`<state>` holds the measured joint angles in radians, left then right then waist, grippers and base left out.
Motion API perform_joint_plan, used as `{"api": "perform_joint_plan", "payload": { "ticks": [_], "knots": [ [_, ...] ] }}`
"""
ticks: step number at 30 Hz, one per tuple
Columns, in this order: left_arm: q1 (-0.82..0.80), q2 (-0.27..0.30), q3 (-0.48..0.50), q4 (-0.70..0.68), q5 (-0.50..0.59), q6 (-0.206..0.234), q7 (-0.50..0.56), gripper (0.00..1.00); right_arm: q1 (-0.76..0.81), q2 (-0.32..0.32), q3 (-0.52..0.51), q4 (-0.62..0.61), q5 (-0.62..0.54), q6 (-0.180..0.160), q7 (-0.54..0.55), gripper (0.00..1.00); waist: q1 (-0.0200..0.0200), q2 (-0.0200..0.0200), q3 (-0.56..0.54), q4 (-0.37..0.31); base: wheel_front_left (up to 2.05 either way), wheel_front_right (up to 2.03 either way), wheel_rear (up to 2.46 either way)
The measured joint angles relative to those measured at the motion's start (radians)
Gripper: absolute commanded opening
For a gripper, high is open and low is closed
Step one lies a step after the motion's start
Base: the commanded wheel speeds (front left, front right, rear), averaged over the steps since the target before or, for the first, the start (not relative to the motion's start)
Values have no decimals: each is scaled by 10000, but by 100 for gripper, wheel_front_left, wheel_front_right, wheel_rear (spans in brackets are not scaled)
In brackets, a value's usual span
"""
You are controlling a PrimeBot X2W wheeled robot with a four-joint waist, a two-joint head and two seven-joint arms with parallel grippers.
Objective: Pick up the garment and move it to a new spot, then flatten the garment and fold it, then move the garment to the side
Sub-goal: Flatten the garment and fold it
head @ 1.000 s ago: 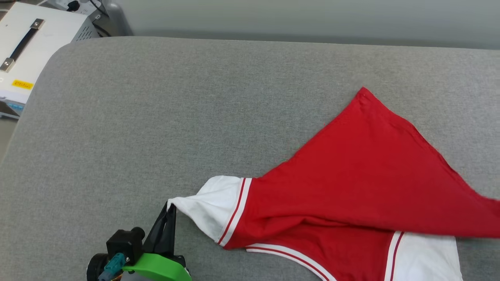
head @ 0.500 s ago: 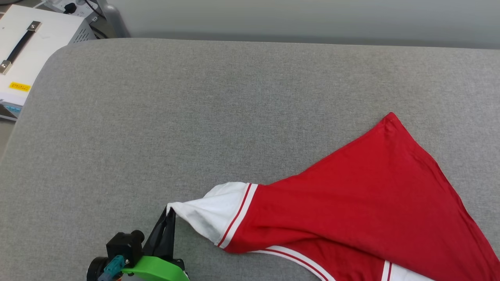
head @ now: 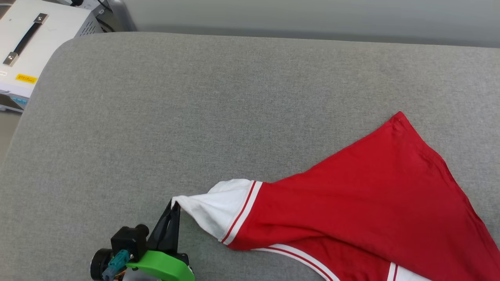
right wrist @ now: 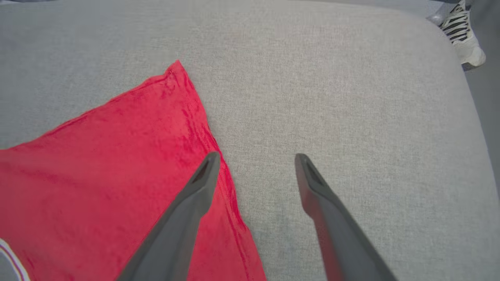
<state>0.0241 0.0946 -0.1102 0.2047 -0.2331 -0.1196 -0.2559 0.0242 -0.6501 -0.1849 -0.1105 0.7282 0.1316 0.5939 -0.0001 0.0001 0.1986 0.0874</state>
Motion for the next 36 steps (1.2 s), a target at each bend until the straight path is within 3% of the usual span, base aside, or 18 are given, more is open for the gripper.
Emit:
{"api": "perform_joint_plan", "payload": {
  "ticks": [8,17,27,34,35,36],
  "knots": [
    [-524,-44,-265,-297,100,-12,0,0,-3271,-972,2203,-36,-259,0,1733,100,1,0,599,251,0,0,0],
    [-1062,-205,-573,-633,136,-58,0,0,-6365,-796,4422,1964,-280,0,3764,100,0,0,1333,712,0,0,0],
    [-1482,-314,-869,-897,138,-73,0,0,-7767,-245,6314,4477,-792,0,3436,100,1,0,2048,1273,0,0,0],
    [-1546,-349,-949,-899,138,-77,0,0,-8143,-679,7609,5308,-702,0,3064,100,1,-1,2236,1503,0,0,0],
    [-1545,-351,-930,-895,138,-77,0,0,-8191,-719,7716,5363,-585,0,2986,47,1,-1,2221,1498,0,0,0],
    [-1544,-353,-905,-890,138,-75,0,0,-8231,-736,7779,5421,-499,0,2869,9,0,-1,2206,1482,0,0,0]
  ]
}}
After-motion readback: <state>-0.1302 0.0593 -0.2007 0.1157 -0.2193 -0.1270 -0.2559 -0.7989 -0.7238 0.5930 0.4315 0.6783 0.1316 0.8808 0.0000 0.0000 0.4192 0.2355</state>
